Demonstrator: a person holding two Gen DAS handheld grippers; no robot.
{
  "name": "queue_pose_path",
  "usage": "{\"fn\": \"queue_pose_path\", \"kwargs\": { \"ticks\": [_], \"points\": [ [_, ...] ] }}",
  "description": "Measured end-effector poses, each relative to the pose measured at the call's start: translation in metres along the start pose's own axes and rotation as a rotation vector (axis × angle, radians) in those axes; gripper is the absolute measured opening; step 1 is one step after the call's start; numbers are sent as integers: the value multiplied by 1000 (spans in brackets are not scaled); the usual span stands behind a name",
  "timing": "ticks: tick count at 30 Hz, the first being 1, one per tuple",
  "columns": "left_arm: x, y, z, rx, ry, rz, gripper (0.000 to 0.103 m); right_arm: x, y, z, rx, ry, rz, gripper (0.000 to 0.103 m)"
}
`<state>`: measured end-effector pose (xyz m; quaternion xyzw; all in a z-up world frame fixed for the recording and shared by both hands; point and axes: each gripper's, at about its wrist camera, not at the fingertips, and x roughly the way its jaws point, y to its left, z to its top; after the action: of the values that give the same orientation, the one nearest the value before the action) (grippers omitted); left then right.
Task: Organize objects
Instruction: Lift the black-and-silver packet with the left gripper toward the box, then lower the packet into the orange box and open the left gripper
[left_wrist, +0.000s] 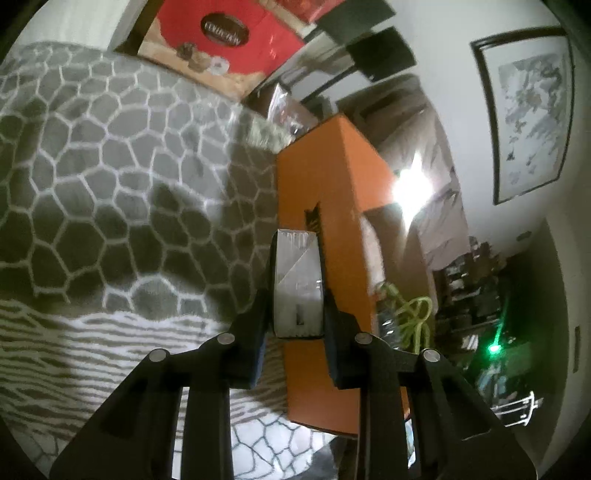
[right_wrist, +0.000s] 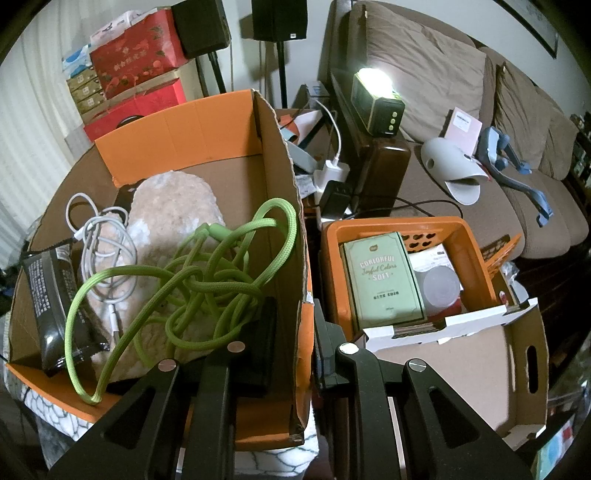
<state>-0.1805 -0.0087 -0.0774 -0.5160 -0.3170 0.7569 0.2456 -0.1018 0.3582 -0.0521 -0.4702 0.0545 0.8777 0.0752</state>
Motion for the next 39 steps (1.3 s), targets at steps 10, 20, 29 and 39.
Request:
{"fn": "queue_pose_path", "kwargs": {
  "ticks": [10, 20, 29, 39],
  "points": [
    [-35, -46, 13, 66, -87, -110, 25, 0, 0, 0, 0, 0, 0, 16],
    [-1, -93, 7, 127, -20, -157, 25, 0, 1, 0, 1, -1, 1, 16],
    [43, -121, -7, 170, 51, -147, 25, 0, 1, 0, 2, -1, 4, 16],
    [68, -136, -19, 237, 109, -137, 38, -1, 2, 0, 2, -3, 12, 16]
  ]
}}
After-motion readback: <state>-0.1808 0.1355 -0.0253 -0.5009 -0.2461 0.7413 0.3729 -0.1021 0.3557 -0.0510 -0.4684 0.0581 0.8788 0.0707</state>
